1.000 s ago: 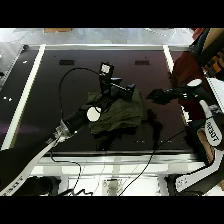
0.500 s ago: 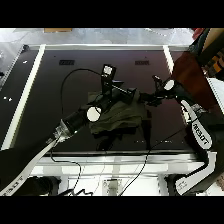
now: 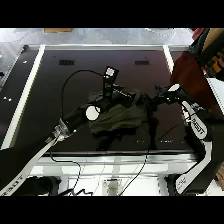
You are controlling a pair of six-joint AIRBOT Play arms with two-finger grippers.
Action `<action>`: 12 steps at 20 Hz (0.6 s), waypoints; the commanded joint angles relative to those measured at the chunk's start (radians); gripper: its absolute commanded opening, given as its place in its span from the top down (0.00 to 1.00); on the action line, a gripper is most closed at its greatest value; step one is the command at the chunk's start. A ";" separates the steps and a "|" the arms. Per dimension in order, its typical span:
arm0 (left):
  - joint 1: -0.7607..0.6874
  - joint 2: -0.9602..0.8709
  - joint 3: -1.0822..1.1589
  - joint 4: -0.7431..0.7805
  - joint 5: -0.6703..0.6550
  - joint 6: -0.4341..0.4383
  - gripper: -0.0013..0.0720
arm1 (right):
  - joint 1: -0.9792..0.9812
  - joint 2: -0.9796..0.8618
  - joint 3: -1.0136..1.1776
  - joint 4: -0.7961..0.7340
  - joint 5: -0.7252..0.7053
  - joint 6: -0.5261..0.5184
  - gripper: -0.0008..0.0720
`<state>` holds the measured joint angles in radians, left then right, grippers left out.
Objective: Fold the clothes and pants, and hang the long-sleeved shirts on hangers.
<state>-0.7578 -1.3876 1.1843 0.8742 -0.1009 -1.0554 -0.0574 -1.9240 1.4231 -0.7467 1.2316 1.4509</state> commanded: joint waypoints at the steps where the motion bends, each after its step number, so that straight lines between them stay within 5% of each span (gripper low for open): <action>1: 0.016 0.000 0.000 -0.002 -0.005 0.001 0.02 | 0.061 -0.056 0.000 0.222 0.027 -0.126 0.04; 3: 0.034 0.000 0.000 0.012 -0.005 0.001 0.02 | 0.119 -0.058 0.000 0.309 -0.002 -0.238 0.13; 5: 0.057 0.002 0.000 0.073 -0.006 0.001 0.02 | 0.159 -0.052 0.008 0.377 -0.038 -0.306 0.69; 6: 0.074 0.007 0.000 0.095 -0.008 0.001 0.02 | 0.167 -0.052 0.029 0.379 -0.040 -0.306 0.89; 7: 0.092 0.018 0.000 0.113 -0.014 0.001 0.02 | 0.166 -0.052 0.055 0.377 -0.029 -0.306 0.95; 12: 0.229 0.131 0.000 0.437 -0.215 0.000 0.03 | 0.092 -0.034 0.236 0.369 0.169 -0.307 0.95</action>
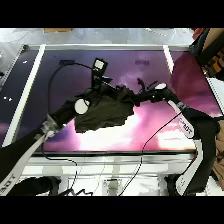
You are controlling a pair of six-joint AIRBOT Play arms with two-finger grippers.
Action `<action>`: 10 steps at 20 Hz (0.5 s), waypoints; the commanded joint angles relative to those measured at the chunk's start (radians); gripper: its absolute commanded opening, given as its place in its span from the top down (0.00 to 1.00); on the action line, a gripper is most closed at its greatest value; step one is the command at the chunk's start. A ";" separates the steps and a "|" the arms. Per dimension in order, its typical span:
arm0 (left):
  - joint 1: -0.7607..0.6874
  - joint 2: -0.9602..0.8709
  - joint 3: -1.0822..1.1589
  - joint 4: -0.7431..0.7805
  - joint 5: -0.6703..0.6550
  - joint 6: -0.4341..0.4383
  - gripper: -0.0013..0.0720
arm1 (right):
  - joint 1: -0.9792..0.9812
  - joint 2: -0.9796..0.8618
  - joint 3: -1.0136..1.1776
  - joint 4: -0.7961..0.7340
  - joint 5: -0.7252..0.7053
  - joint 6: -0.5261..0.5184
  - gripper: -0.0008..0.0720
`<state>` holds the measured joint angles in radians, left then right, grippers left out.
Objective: Fold the clothes and pants, and hang the long-sleeved shirts on hangers.
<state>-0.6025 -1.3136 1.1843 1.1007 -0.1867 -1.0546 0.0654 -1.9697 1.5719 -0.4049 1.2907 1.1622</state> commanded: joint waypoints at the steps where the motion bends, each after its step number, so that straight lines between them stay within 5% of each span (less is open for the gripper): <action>1: 0.112 0.085 0.000 0.301 -0.211 0.000 0.03 | -0.055 0.024 0.122 0.025 0.139 -0.016 0.95; 4: 0.233 0.157 0.000 0.464 -0.450 -0.009 0.07 | -0.136 0.076 0.202 0.022 0.218 0.040 0.95; 6: 0.309 0.200 0.000 0.462 -0.544 -0.064 0.53 | -0.194 0.131 0.236 -0.005 0.261 0.077 0.95; 7: 0.336 0.221 0.000 0.462 -0.579 -0.094 0.67 | -0.229 0.168 0.252 -0.042 0.293 0.103 0.95; 10: 0.362 0.259 0.000 0.462 -0.612 -0.099 0.67 | -0.352 0.306 0.275 -0.210 0.352 0.166 0.95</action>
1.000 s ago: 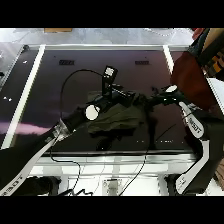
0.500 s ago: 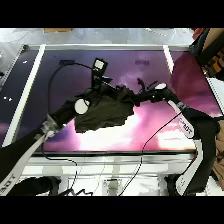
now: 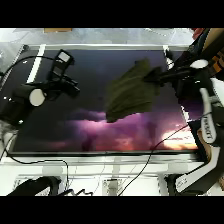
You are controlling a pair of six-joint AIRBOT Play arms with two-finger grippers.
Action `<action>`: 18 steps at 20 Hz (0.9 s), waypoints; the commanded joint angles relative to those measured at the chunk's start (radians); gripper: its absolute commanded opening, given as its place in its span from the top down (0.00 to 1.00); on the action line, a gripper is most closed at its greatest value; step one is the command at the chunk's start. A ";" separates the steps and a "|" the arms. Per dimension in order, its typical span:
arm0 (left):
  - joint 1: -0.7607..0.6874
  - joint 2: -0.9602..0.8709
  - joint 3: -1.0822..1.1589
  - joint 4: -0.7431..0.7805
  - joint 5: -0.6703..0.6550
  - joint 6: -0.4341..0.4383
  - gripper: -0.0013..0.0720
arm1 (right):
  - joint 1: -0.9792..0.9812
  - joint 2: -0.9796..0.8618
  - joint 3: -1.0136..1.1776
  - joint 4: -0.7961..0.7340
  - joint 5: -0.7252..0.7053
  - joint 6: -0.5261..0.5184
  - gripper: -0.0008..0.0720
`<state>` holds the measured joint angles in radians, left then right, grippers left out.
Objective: Fold the clothes and pants, and hang the long-sleeved shirts on hangers.
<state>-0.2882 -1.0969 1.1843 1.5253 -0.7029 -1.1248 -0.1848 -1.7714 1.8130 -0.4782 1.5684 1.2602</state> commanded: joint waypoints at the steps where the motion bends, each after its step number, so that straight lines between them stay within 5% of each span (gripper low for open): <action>1: 0.048 0.045 0.000 0.038 -0.095 -0.029 0.67 | -0.148 0.159 0.034 -0.210 0.080 0.085 0.95; 9: 0.047 0.042 0.000 0.037 -0.095 -0.029 0.67 | -0.613 0.475 0.034 -0.814 0.088 0.129 0.95; 13: 0.047 0.042 0.000 0.037 -0.095 -0.029 0.67 | -0.896 0.500 0.029 -1.017 0.164 0.326 0.95; 18: 0.047 0.042 0.000 0.037 -0.095 -0.029 0.67 | -1.178 0.500 -0.097 -1.059 0.161 0.566 0.95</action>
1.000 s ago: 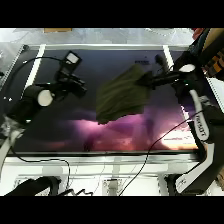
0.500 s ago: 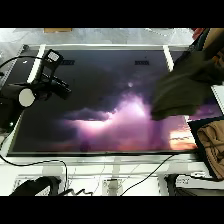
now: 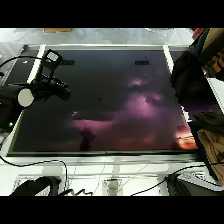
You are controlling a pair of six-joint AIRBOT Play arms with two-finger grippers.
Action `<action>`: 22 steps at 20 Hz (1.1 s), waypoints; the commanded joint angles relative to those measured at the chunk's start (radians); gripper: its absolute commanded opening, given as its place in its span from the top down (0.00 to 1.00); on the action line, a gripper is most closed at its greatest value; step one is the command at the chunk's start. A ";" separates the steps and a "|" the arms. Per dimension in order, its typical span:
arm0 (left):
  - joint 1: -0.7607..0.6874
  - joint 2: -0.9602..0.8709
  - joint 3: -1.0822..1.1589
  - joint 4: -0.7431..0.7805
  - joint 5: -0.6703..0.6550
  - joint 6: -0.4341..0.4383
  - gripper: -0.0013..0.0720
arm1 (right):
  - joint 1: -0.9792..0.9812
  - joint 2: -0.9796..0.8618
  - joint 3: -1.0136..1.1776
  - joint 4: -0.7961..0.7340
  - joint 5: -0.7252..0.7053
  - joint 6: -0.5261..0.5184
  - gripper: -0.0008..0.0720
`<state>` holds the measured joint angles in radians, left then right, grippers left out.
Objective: Fold the clothes and pants, and hang the long-sleeved shirts on hangers.
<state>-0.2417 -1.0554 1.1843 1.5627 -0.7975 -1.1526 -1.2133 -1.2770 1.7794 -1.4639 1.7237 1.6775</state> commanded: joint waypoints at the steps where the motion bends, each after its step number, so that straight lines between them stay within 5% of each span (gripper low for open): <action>1: 0.001 0.001 0.000 0.000 0.000 -0.001 0.67 | -0.180 0.005 -0.100 -0.073 -0.006 0.164 0.95; 2: 0.000 0.001 0.000 0.000 0.000 0.000 0.67 | -0.202 0.002 -0.134 -0.073 -0.028 0.170 0.89; 3: 0.000 0.001 0.000 0.000 0.000 -0.001 0.67 | -0.211 -0.004 -0.161 -0.073 -0.049 0.171 0.67; 5: 0.001 0.001 0.000 0.000 0.000 -0.001 0.67 | -0.213 -0.013 -0.193 -0.064 -0.053 0.173 0.00; 12: 0.001 0.001 0.000 0.000 0.000 -0.001 0.67 | -0.213 -0.019 -0.193 -0.048 -0.097 0.161 0.07; 15: 0.001 0.001 0.000 0.000 0.000 0.000 0.67 | -0.211 -0.018 -0.193 0.110 -0.119 0.161 0.94; 18: 0.001 0.001 0.000 0.000 0.000 0.000 0.67 | -0.138 -0.005 -0.192 0.311 -0.159 0.080 0.95; 22: 0.001 0.001 0.000 0.000 0.000 0.000 0.67 | 0.173 0.011 -0.192 0.356 -0.196 -0.049 0.95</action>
<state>-0.2417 -1.0554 1.1843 1.5631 -0.7979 -1.1534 -1.2224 -1.2751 1.5875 -1.1900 1.5562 1.7287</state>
